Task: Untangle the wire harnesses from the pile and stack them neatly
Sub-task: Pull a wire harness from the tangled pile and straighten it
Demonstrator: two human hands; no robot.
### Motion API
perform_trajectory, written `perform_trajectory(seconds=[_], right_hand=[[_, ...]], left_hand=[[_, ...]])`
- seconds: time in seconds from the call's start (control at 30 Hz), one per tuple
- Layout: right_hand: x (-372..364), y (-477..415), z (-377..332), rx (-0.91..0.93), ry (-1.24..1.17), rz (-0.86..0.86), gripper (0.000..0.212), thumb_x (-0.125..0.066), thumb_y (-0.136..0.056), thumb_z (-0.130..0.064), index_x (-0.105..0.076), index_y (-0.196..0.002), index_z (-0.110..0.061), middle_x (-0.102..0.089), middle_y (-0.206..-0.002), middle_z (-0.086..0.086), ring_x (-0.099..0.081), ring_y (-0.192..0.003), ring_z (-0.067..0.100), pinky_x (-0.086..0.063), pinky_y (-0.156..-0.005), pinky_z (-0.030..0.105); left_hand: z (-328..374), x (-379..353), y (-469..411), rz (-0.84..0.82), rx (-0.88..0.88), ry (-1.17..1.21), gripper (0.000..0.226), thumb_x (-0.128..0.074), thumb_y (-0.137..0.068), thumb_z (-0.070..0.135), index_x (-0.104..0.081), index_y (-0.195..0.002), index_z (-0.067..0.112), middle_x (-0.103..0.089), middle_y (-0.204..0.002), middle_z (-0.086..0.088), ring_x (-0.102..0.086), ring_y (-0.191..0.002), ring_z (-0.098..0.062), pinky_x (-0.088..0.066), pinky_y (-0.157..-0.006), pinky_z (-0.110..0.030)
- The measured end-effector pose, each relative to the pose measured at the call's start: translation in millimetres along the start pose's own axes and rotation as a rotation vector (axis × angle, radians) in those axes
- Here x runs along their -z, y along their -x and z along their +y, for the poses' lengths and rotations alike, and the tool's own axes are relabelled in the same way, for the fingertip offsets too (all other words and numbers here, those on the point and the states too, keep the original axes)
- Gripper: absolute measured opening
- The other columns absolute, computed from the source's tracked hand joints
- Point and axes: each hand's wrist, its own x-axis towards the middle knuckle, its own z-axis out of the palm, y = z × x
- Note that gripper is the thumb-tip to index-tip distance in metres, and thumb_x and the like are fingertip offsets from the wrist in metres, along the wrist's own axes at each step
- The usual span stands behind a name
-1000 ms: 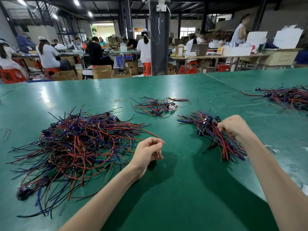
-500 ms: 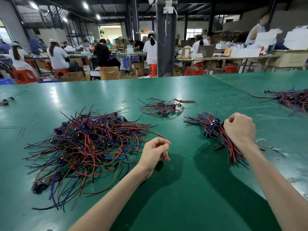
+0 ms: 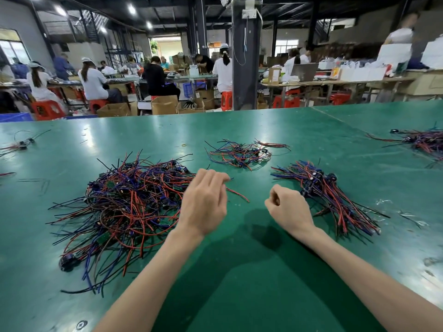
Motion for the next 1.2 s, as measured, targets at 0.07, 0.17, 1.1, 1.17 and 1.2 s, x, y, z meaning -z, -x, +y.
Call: perform_trajectory(seconds=[0.07,0.17,1.1,1.17,1.2], right_hand=[[-2,2,-1,0.005,0.008,-0.018,0.016,-0.060,-0.081,-0.020,-0.049,-0.070,-0.016,-0.056,-0.068,0.002,-0.046,-0.065,0.026,-0.030,-0.057,0.030],[-3,1,-2,-0.002,0.001,-0.040,0.021,-0.058,-0.083,-0.023,-0.047,-0.066,-0.017,-0.058,-0.068,0.004,-0.047,-0.065,0.027,-0.031,-0.058,0.030],[-4,-2,6,0.150,-0.148,-0.106,0.035,-0.046,-0.067,0.010,-0.053,-0.091,-0.015,-0.043,-0.079,0.002,-0.041,-0.075,0.020,-0.034,-0.066,0.030],[-4,-2,5,0.162,-0.147,-0.102,0.036,-0.045,-0.066,0.011,-0.054,-0.091,-0.014,-0.042,-0.078,0.002,-0.041,-0.075,0.021,-0.036,-0.066,0.031],[-4,-2,5,0.166,-0.146,-0.101,0.037,-0.045,-0.066,0.012,-0.054,-0.091,-0.013,-0.042,-0.078,0.002,-0.040,-0.076,0.021,-0.036,-0.066,0.031]], left_hand=[[-18,10,-4,-0.001,0.077,-0.085,0.012,-0.058,-0.087,0.001,-0.063,-0.098,0.003,-0.064,-0.088,-0.009,-0.057,-0.084,-0.026,-0.050,-0.074,-0.034],[-48,18,-4,-0.099,0.310,-0.152,0.019,-0.050,-0.091,0.002,-0.061,-0.106,0.005,-0.065,-0.100,-0.009,-0.058,-0.095,-0.026,-0.048,-0.078,-0.035],[-109,-12,14,-0.299,0.533,-0.310,0.016,-0.050,-0.094,0.015,-0.059,-0.107,0.015,-0.059,-0.109,-0.002,-0.057,-0.100,-0.025,-0.033,-0.092,-0.041],[-109,-12,14,-0.320,0.534,-0.329,0.024,-0.048,-0.095,0.015,-0.059,-0.116,0.016,-0.057,-0.116,-0.002,-0.056,-0.106,-0.025,-0.032,-0.094,-0.043],[-109,-12,14,-0.331,0.533,-0.337,0.027,-0.047,-0.095,0.015,-0.059,-0.119,0.016,-0.056,-0.119,-0.002,-0.055,-0.108,-0.025,-0.032,-0.095,-0.043]])
